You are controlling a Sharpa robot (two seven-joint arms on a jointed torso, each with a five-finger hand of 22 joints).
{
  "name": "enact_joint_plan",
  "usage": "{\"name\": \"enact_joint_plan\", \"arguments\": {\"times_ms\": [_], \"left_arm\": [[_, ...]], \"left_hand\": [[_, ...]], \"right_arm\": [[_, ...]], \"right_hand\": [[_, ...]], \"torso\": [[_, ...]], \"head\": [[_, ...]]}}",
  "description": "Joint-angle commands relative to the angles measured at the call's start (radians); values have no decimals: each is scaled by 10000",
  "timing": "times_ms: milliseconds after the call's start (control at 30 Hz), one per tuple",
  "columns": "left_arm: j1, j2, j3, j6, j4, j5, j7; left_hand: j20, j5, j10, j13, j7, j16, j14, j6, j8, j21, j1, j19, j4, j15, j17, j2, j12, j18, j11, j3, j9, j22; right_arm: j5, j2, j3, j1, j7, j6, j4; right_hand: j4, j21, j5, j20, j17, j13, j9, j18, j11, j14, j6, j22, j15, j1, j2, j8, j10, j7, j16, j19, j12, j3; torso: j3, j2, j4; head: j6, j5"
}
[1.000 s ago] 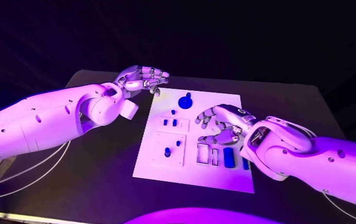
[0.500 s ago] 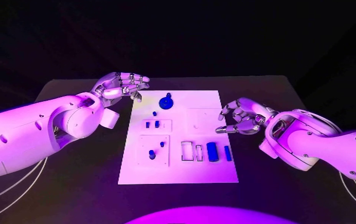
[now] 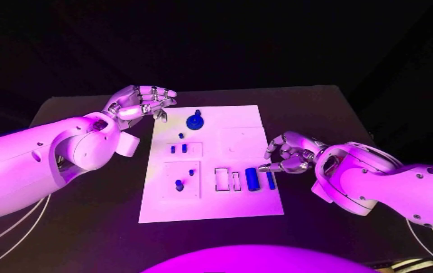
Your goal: Assemble the parts on the task board
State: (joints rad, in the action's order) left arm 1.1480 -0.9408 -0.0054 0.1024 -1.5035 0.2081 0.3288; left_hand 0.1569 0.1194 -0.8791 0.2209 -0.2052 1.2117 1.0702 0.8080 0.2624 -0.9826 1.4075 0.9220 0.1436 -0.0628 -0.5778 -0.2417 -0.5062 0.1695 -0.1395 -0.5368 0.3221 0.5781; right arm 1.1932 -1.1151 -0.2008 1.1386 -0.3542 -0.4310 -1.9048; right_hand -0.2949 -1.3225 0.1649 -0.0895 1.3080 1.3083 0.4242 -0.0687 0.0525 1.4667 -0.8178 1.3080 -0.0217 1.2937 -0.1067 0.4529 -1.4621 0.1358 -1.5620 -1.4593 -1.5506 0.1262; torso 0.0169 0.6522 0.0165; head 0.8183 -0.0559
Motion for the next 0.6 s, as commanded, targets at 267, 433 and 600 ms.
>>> {"name": "enact_joint_plan", "arguments": {"times_ms": [267,433,600], "left_arm": [[-6,-19,5,-3,-110,48,342],[-6,-31,5,-23,-118,28,342],[-6,-36,5,-69,-123,19,321]], "left_hand": [[51,48,40,8,1,-9,-71,-38,68,69,-14,17,52,-30,51,86,-86,152,3,49,22,-19],[55,46,46,10,1,-7,-80,-36,77,86,-57,10,106,-34,47,103,-98,151,1,68,27,-29],[59,44,58,10,0,-7,-91,-40,82,98,-88,6,144,-38,55,107,-104,151,0,86,29,-37]], "right_arm": [[745,500,-18,-407,-913,559,154],[934,682,-18,-496,-1111,545,195],[1076,806,-17,-527,-1373,685,265]], "right_hand": [[-11,-122,35,29,2562,2375,-111,133,-11,1027,-146,952,42,-545,305,185,-926,-57,-74,-99,-100,196],[-3,-152,37,77,2596,2425,-166,138,-89,1034,-424,992,-22,-860,436,313,-959,-152,-81,-113,-116,290],[-14,-135,48,121,2598,2389,-191,134,-147,1035,-586,995,-72,-1126,393,391,-936,-216,-82,-107,-96,351]], "torso": [[4,17,-11],[4,11,-1],[6,7,-1]], "head": [[47,29],[43,52],[42,36]]}}
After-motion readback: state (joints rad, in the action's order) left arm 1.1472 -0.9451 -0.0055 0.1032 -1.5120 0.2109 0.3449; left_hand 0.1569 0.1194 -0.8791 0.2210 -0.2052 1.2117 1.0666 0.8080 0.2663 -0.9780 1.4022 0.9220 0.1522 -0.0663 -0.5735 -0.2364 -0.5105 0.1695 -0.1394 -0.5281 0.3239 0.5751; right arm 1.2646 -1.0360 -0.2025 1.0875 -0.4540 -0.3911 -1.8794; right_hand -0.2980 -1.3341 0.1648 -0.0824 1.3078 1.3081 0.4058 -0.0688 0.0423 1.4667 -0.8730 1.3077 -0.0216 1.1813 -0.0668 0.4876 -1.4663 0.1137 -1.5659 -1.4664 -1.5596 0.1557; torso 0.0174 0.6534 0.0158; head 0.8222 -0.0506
